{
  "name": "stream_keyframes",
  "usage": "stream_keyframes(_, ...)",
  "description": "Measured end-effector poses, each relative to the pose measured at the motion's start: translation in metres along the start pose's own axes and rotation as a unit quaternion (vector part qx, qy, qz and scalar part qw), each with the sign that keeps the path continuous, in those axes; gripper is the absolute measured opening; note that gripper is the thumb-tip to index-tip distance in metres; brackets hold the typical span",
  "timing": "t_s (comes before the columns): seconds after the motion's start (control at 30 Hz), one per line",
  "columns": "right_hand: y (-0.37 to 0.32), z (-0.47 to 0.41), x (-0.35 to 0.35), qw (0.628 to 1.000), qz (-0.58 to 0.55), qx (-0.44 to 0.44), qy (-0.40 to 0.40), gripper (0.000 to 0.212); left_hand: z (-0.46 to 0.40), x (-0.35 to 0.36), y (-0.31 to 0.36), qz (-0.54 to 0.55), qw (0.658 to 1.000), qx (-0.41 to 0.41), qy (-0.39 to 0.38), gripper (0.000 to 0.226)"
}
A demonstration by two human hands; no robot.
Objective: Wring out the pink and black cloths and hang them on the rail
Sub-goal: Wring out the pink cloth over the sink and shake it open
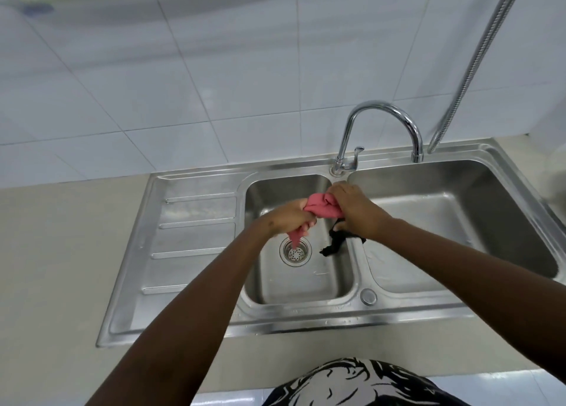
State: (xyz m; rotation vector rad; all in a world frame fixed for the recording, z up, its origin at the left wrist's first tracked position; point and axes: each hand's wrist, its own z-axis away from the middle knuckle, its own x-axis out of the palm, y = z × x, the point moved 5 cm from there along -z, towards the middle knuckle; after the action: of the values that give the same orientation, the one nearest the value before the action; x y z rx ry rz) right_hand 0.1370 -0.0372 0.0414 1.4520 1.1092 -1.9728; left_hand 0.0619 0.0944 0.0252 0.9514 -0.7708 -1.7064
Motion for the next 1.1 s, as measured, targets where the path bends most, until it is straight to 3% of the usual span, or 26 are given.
stream_keyframes(0.13,-0.004,-0.006,0.003,0.995,0.051,-0.028,0.082,0.033,0.011,-0.010,0.006,-0.039,0.998,-0.023,-0.047,0.004)
stream_keyframes(0.23,-0.005,-0.012,-0.001,0.996,0.050,-0.016,0.077,0.016,0.016,-0.023,0.003,-0.143,0.988,-0.038,-0.036,0.028)
stream_keyframes(0.3,-0.004,-0.017,-0.004,0.997,0.063,0.014,0.044,0.025,0.014,-0.029,0.000,-0.174,0.984,-0.035,-0.008,0.042)
stream_keyframes(0.43,-0.003,-0.025,-0.009,0.997,0.072,0.034,-0.017,0.041,0.009,-0.035,-0.004,-0.267,0.961,0.025,0.065,0.038)
stream_keyframes(0.6,-0.011,-0.033,-0.005,0.992,0.041,0.035,-0.110,0.033,0.009,-0.037,-0.003,-0.389,0.904,0.096,0.149,0.038)
stream_keyframes(0.67,-0.014,-0.033,-0.008,0.995,0.039,0.035,-0.089,0.029,0.010,-0.038,-0.003,-0.369,0.915,0.087,0.139,0.036)
stream_keyframes(0.73,-0.018,-0.032,-0.011,0.998,0.028,0.006,-0.056,0.019,0.011,-0.041,-0.005,-0.285,0.954,0.038,0.089,0.037)
stream_keyframes(0.8,-0.018,-0.029,-0.014,0.999,-0.011,-0.015,-0.027,0.032,0.014,-0.045,-0.007,-0.193,0.980,-0.025,0.035,0.043)
stream_keyframes(0.87,-0.020,-0.024,-0.019,0.998,-0.026,-0.050,0.018,0.041,0.017,-0.045,-0.007,-0.083,0.993,-0.083,-0.018,0.041)
stream_keyframes(0.93,-0.026,-0.021,-0.021,0.994,0.009,-0.092,0.052,0.031,0.018,-0.042,-0.003,0.002,0.992,-0.108,-0.063,0.037)
stream_keyframes(1.03,-0.028,-0.021,-0.021,0.995,0.011,-0.069,0.067,0.022,0.020,-0.038,0.008,0.019,0.991,-0.099,-0.085,0.033)
stream_keyframes(1.1,-0.025,-0.021,-0.022,0.998,-0.012,-0.023,0.057,0.014,0.023,-0.040,0.012,-0.030,0.994,-0.081,-0.069,0.030)
